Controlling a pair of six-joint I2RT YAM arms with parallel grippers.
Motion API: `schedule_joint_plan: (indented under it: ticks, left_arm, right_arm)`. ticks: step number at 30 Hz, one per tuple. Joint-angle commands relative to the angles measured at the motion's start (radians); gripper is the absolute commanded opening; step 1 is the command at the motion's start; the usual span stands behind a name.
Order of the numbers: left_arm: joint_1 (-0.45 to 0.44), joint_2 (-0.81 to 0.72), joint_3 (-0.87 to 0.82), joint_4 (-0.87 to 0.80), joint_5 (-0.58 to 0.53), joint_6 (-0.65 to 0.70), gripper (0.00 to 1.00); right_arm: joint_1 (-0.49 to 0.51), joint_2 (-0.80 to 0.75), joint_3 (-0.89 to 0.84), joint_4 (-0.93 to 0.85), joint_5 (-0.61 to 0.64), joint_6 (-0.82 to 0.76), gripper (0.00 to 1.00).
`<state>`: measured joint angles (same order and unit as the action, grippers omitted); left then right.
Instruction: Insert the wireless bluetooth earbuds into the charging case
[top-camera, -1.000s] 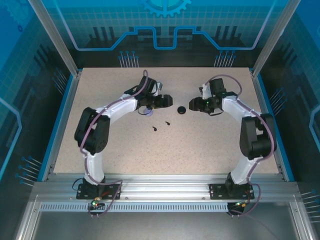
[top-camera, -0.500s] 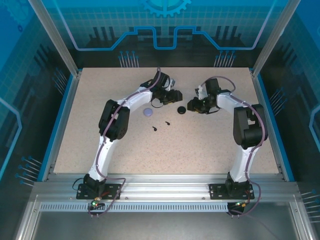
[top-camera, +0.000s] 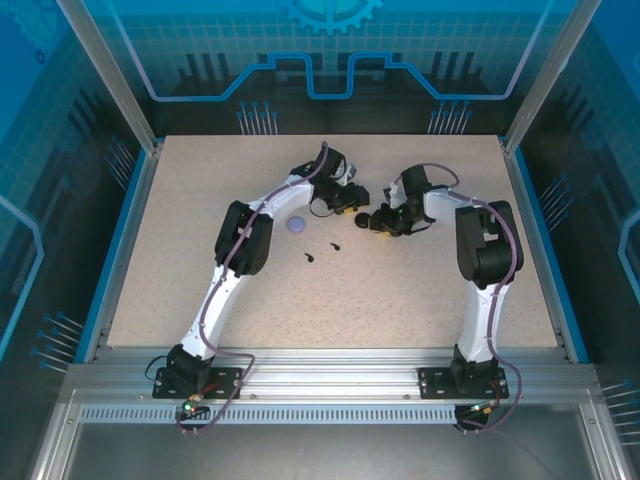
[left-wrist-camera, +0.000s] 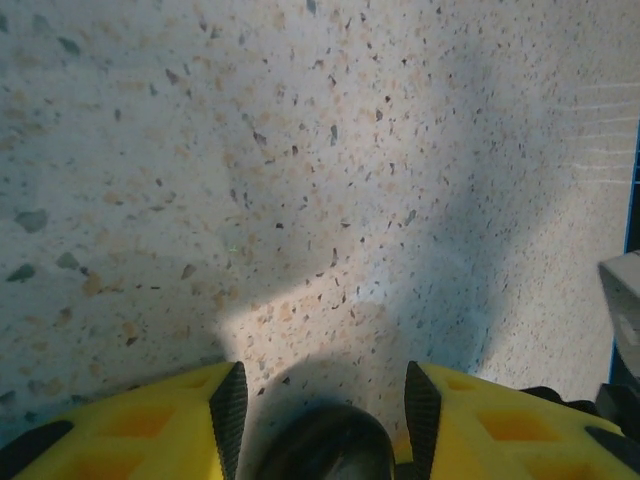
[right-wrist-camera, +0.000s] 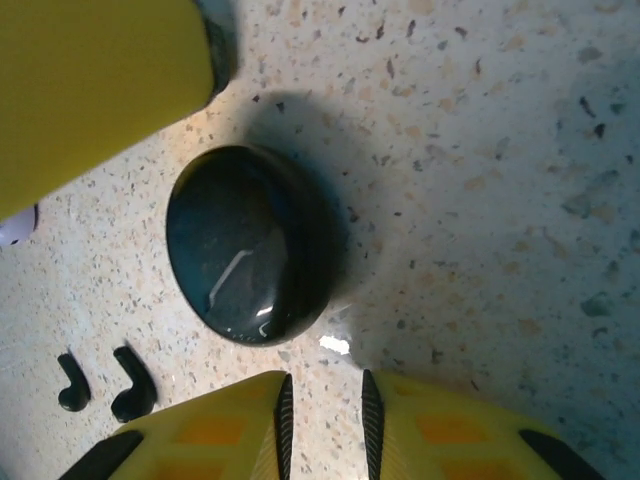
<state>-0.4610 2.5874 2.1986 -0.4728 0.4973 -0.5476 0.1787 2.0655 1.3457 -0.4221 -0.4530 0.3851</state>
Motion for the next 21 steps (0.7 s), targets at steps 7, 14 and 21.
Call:
schedule_joint_plan:
  ticks: [7, 14, 21]
  left_arm:
    - [-0.011, -0.074, -0.14, -0.015, 0.1, 0.042, 0.46]
    - [-0.019, -0.162, -0.271, -0.004, 0.096, 0.071, 0.44]
    - [-0.041, -0.217, -0.341, 0.01, 0.144, 0.087, 0.44]
  right_arm:
    - [0.013, 0.028, 0.06, -0.022, 0.07, 0.028, 0.27]
    - [0.013, 0.037, 0.093, -0.05, 0.102, 0.024, 0.27]
    - [0.013, 0.023, 0.101, -0.078, 0.149, 0.012, 0.27]
